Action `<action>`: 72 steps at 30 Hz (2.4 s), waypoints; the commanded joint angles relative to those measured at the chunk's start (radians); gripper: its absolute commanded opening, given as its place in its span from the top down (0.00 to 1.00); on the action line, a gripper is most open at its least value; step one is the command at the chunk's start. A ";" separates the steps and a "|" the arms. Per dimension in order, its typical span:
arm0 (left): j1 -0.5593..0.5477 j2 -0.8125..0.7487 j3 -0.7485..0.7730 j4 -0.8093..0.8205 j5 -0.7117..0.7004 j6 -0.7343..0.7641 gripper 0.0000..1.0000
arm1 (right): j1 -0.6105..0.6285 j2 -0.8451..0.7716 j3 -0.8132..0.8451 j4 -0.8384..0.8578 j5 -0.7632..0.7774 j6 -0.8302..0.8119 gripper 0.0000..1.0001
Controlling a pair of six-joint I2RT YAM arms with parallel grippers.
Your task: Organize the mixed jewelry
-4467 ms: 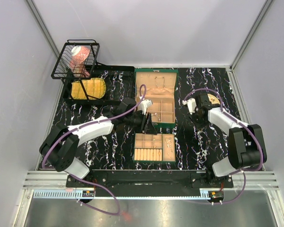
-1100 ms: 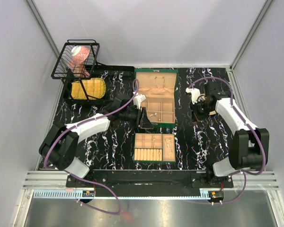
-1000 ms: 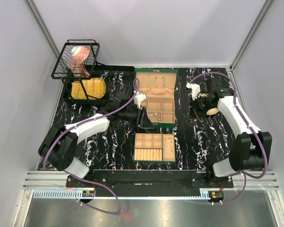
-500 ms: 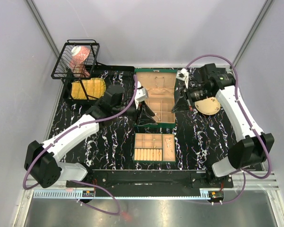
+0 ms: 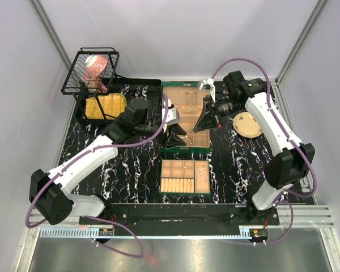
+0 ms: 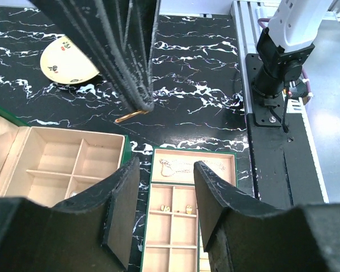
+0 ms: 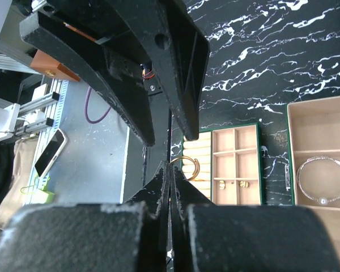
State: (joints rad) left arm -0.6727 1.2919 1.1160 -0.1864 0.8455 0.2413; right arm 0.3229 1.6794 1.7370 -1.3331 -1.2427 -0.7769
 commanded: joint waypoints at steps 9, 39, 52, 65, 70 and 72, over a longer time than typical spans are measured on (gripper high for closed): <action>-0.050 0.001 0.054 0.061 -0.091 0.036 0.53 | 0.062 0.019 0.027 -0.296 -0.046 -0.047 1.00; -0.051 0.006 0.057 0.039 -0.102 0.062 0.55 | 0.073 -0.029 -0.013 -0.258 -0.012 -0.002 1.00; -0.051 0.010 0.084 0.054 -0.094 0.020 0.55 | 0.091 -0.014 -0.013 -0.258 -0.009 -0.002 1.00; -0.057 -0.011 0.058 0.053 -0.080 0.021 0.69 | 0.091 -0.010 -0.008 -0.253 0.002 0.005 1.00; -0.057 -0.017 0.054 0.050 -0.079 0.020 0.78 | 0.091 -0.004 -0.004 -0.252 0.006 0.010 1.00; -0.057 -0.017 0.056 0.048 -0.080 0.018 0.83 | 0.091 -0.003 -0.001 -0.252 0.009 0.013 1.00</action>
State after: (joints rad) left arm -0.7265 1.3045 1.1538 -0.1963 0.7467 0.2546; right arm 0.4057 1.6871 1.7203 -1.3396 -1.2388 -0.7727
